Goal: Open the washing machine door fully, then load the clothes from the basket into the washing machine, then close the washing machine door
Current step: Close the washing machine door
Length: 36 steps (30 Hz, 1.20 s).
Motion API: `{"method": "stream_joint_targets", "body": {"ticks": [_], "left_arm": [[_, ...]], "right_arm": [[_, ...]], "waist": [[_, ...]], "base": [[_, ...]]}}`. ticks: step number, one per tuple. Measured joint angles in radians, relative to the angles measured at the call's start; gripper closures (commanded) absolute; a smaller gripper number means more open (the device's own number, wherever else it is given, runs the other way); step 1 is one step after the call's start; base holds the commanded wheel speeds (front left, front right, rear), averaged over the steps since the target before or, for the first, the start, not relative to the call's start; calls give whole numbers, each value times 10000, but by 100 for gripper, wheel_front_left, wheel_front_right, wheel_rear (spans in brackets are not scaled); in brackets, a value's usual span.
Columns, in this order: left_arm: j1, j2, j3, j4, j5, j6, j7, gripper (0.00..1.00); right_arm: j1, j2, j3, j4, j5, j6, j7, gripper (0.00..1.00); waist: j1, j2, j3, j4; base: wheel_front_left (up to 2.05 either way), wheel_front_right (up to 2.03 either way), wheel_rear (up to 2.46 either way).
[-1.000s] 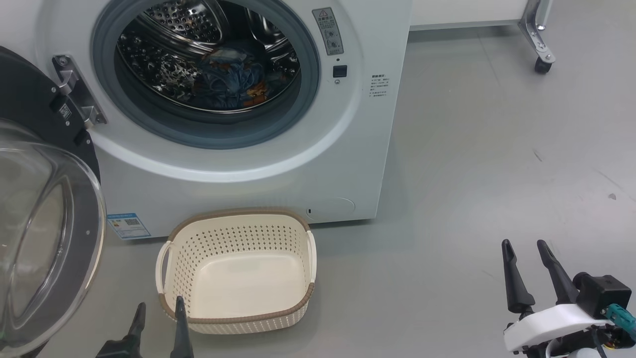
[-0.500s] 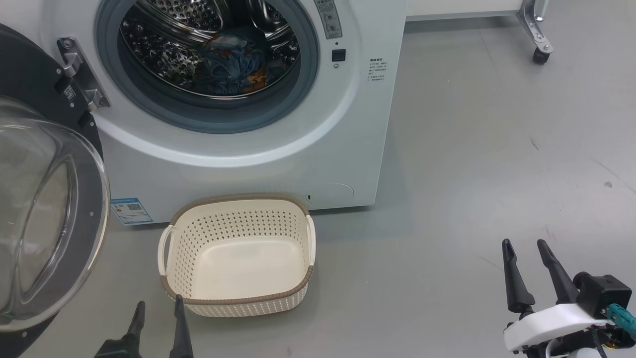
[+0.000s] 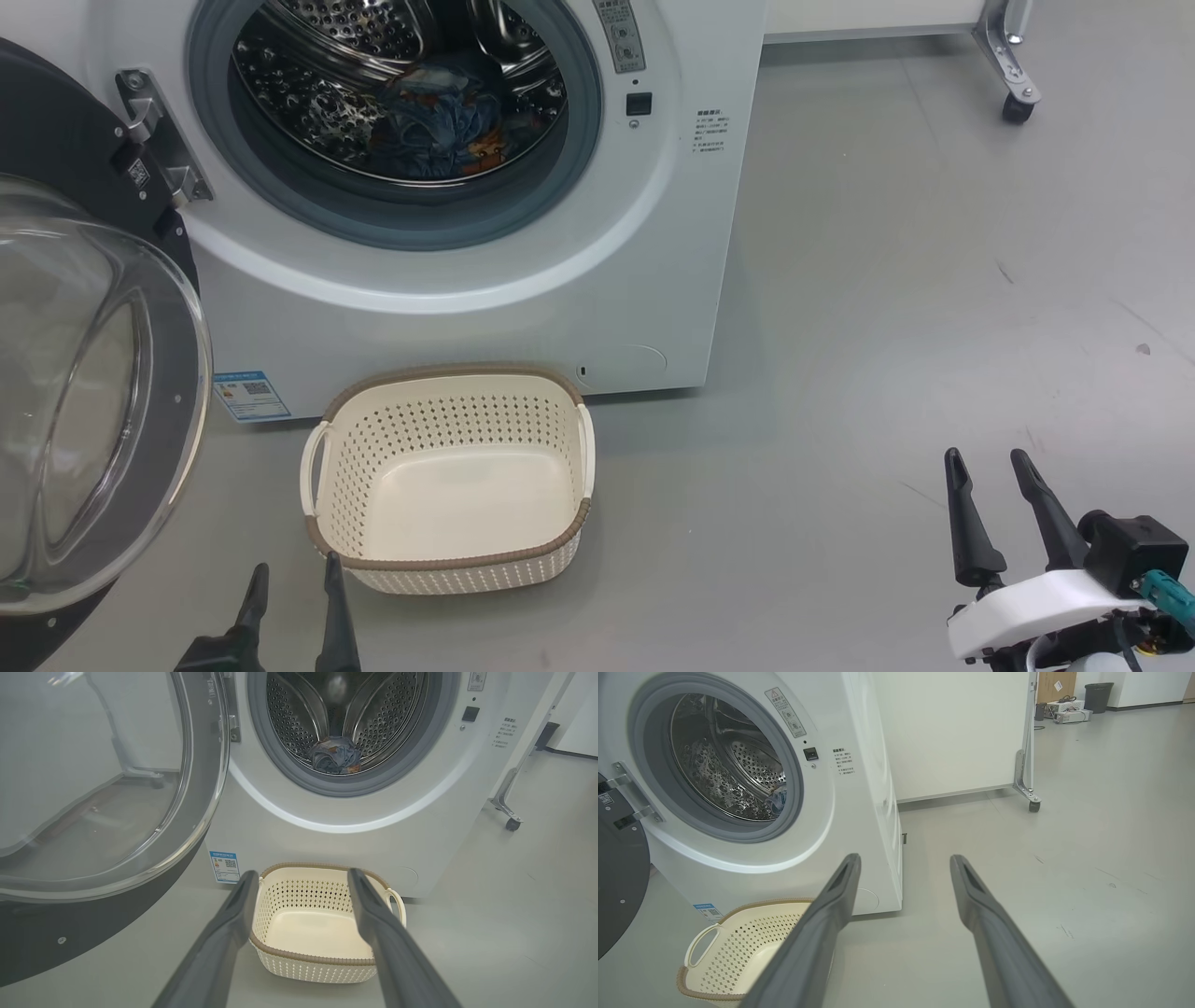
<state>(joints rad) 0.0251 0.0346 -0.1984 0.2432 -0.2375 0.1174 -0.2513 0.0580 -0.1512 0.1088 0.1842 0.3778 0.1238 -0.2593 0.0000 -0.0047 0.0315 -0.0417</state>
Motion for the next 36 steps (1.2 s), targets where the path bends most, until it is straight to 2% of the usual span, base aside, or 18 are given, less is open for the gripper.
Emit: {"method": "stream_joint_targets", "body": {"ticks": [18,36], "left_arm": [[3,2,-117,0,31,2,0,0],[4,4,40,-94,81,2,0,0]], "right_arm": [[5,-23,-222,-8,0,0,0,0],[6,-111,-63,-190,-4,0,0,0]], "waist": [[0,0,-144,224],[0,0,-217,1843]], "base": [[0,0,0],[0,0,0]]}}
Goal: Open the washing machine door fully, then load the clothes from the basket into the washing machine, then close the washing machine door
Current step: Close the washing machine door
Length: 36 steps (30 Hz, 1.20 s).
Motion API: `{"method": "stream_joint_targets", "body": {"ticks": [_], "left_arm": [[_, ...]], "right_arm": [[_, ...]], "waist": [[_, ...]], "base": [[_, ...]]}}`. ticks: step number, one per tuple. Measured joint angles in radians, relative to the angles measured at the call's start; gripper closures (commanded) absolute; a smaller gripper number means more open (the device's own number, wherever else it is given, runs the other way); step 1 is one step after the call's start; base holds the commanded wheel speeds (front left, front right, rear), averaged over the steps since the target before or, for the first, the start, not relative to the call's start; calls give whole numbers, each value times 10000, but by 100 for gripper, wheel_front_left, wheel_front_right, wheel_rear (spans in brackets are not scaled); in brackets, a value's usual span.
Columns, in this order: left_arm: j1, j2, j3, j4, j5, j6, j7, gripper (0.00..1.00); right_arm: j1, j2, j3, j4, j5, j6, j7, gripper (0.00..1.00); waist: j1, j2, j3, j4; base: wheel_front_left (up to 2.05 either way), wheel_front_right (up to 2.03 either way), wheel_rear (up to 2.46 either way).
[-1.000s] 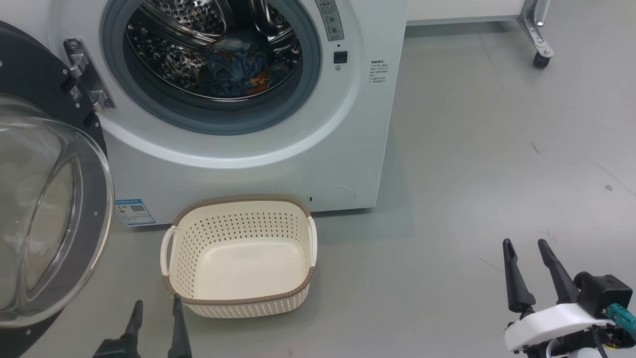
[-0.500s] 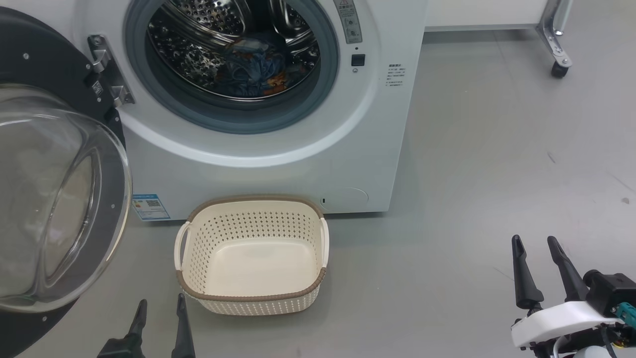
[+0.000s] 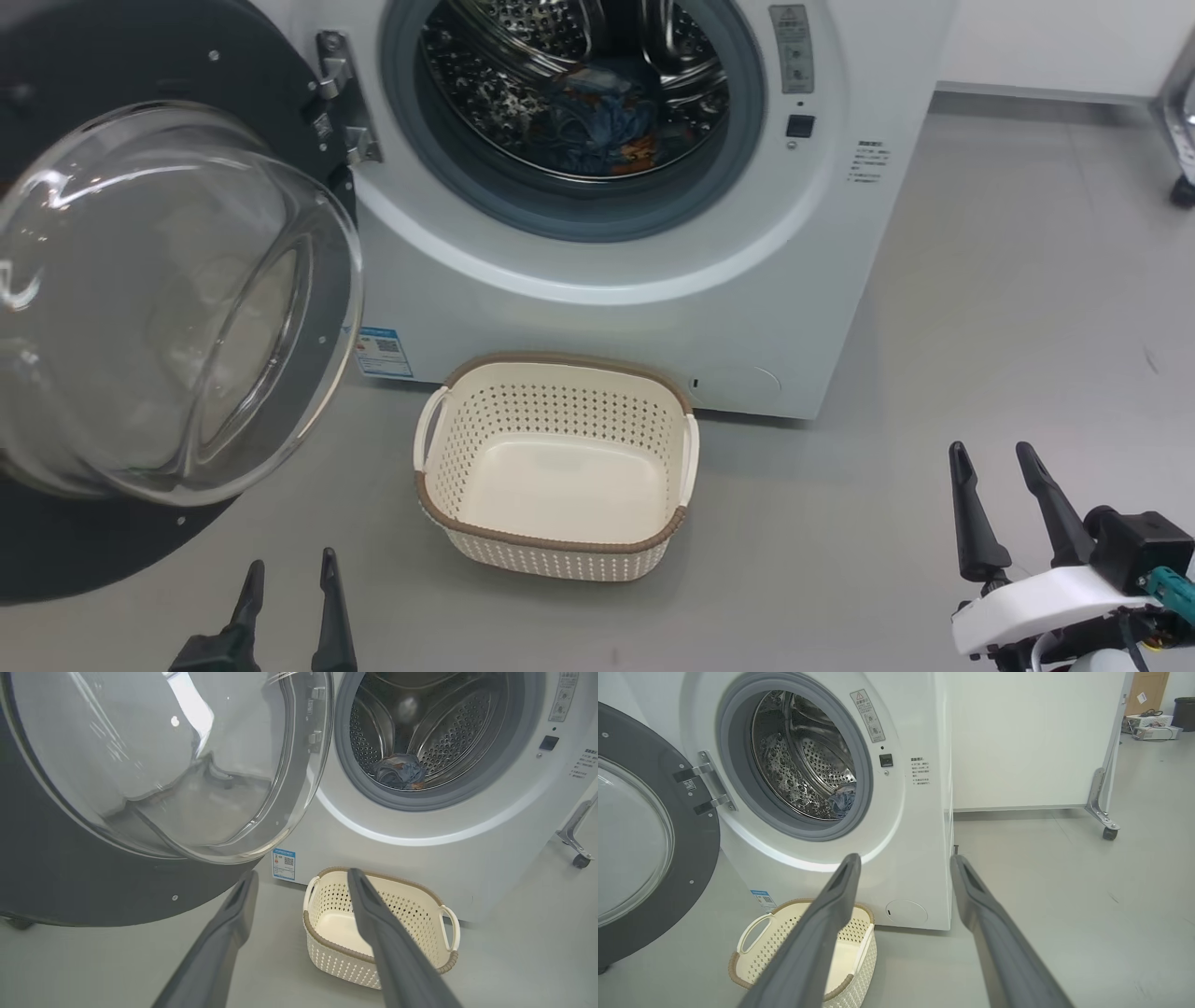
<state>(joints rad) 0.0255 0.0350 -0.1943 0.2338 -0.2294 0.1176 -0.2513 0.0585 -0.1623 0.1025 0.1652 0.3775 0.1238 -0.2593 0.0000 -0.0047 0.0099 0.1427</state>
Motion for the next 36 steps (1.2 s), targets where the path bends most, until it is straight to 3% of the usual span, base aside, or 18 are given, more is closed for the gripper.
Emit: {"method": "stream_joint_targets", "body": {"ticks": [23,36], "left_arm": [[235,12,13,-136,-405,0,0,0],[556,36,583,-556,-525,0,0,0]], "right_arm": [[4,4,376,25,0,0,0,0],[-6,-10,928,128,-13,0,2,0]], "waist": [[0,0,-287,3149],[0,0,-411,3529]], "base": [[0,0,0],[0,0,0]]}}
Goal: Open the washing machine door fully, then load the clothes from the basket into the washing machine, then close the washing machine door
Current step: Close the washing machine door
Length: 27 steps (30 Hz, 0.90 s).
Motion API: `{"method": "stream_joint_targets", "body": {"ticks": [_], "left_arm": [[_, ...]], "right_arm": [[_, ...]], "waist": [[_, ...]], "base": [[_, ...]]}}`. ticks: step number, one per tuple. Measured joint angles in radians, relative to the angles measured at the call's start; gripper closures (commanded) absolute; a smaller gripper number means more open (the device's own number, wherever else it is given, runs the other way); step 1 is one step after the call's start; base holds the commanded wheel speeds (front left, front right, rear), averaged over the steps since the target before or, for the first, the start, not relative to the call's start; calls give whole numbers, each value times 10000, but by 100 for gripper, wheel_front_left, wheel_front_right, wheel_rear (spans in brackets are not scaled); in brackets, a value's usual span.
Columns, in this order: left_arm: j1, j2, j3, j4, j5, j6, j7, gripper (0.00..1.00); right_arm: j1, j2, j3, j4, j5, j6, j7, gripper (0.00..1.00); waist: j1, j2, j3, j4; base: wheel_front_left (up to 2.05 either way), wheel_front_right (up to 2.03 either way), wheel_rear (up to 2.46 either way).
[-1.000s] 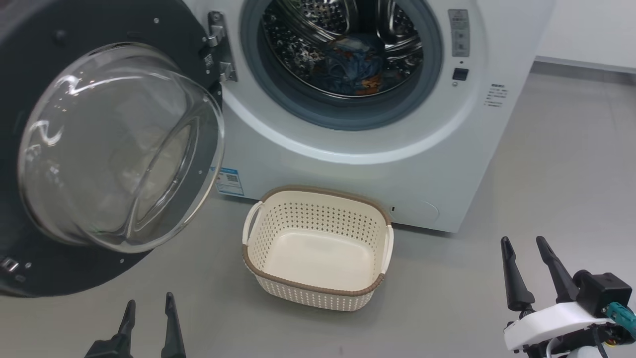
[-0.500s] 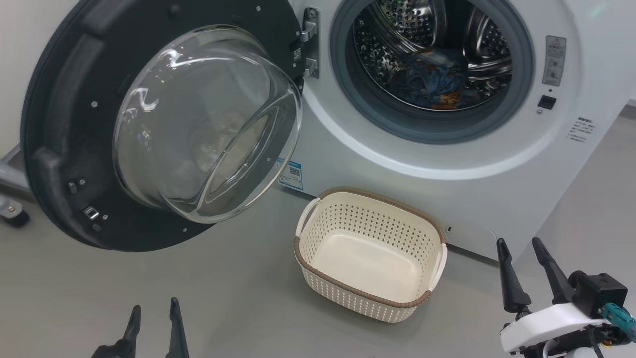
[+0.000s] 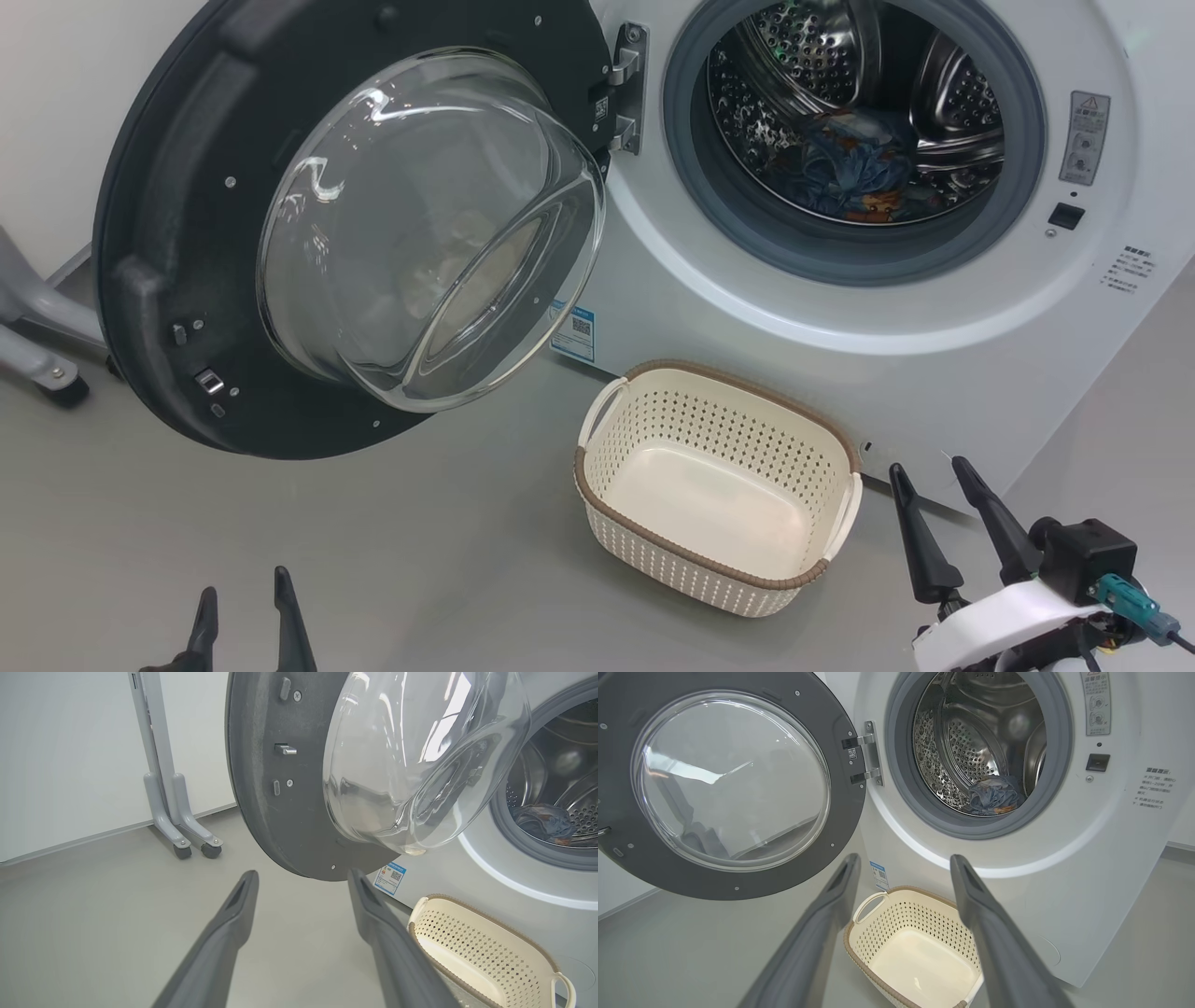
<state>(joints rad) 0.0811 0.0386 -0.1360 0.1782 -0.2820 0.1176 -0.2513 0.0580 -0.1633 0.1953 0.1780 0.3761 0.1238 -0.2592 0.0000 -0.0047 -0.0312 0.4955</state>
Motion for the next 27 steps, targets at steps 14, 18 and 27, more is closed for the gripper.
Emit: {"method": "stream_joint_targets", "body": {"ticks": [14,18,27], "left_arm": [[122,-4,531,-470,-1152,0,0,100],[123,-6,984,-694,-2098,0,0,100],[22,-27,2171,-1697,-5486,48,-2,100]], "right_arm": [[-26,-29,90,96,6,0,0,0],[-26,-19,77,107,19,0,0,0],[-22,6,-100,96,19,0,0,0]], "waist": [[0,0,32,32],[0,0,42,41],[0,0,187,138]], "base": [[0,0,0],[0,0,0],[0,0,0]]}}
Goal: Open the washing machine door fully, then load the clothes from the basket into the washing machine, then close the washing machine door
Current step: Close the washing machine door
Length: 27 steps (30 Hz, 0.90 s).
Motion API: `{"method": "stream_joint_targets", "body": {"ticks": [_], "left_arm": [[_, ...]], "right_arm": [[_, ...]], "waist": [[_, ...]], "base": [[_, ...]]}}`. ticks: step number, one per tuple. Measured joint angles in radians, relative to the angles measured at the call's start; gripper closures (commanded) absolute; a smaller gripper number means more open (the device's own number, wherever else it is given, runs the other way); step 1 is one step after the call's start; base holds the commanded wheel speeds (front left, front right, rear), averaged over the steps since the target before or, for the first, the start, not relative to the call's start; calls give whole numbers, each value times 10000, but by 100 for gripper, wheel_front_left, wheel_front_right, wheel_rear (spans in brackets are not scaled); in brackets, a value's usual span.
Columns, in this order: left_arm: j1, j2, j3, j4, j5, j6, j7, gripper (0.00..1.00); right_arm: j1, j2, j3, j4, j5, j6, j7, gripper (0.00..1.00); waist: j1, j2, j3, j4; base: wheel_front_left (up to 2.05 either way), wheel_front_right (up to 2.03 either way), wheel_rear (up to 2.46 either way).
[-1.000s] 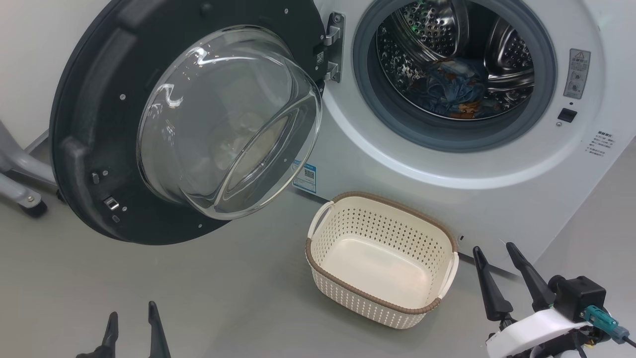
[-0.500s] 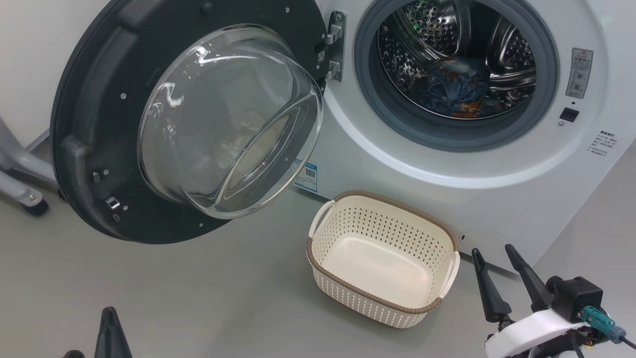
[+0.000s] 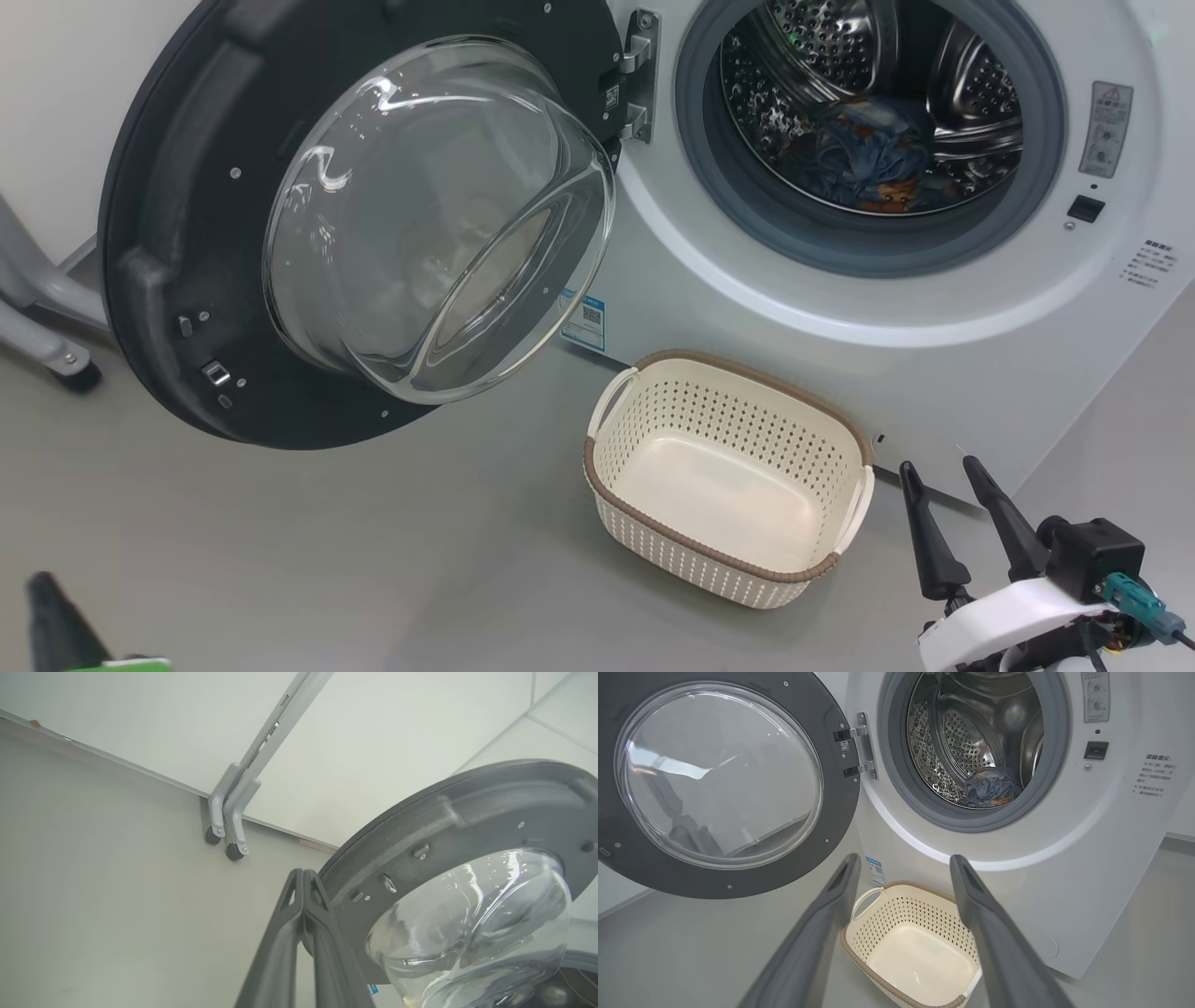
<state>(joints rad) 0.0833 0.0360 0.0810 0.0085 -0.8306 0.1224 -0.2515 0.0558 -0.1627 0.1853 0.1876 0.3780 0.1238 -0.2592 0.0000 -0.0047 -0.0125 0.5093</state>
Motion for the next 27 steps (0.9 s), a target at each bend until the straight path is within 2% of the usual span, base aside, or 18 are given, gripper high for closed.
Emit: {"method": "stream_joint_targets", "body": {"ticks": [7,12,18,27], "left_arm": [[-750,-17,1764,-238,-2474,-504,-56,100],[-1324,-17,2725,6,-3630,-769,274,100],[-2246,826,3463,245,-4633,-894,1034,100],[-3830,1551,4075,1202,-6339,-892,2180,100]], "right_arm": [[-1,-6,-59,-40,-2,0,0,0],[-2,-4,-136,-88,-2,0,0,0],[-2,-58,-132,-123,-17,0,0,0],[-238,-360,15,-161,-90,0,0,0]], "waist": [[0,0,272,95],[0,0,438,130],[0,0,701,91],[0,0,1152,-36]], "base": [[0,0,0],[0,0,0],[0,0,0],[0,0,0]]}}
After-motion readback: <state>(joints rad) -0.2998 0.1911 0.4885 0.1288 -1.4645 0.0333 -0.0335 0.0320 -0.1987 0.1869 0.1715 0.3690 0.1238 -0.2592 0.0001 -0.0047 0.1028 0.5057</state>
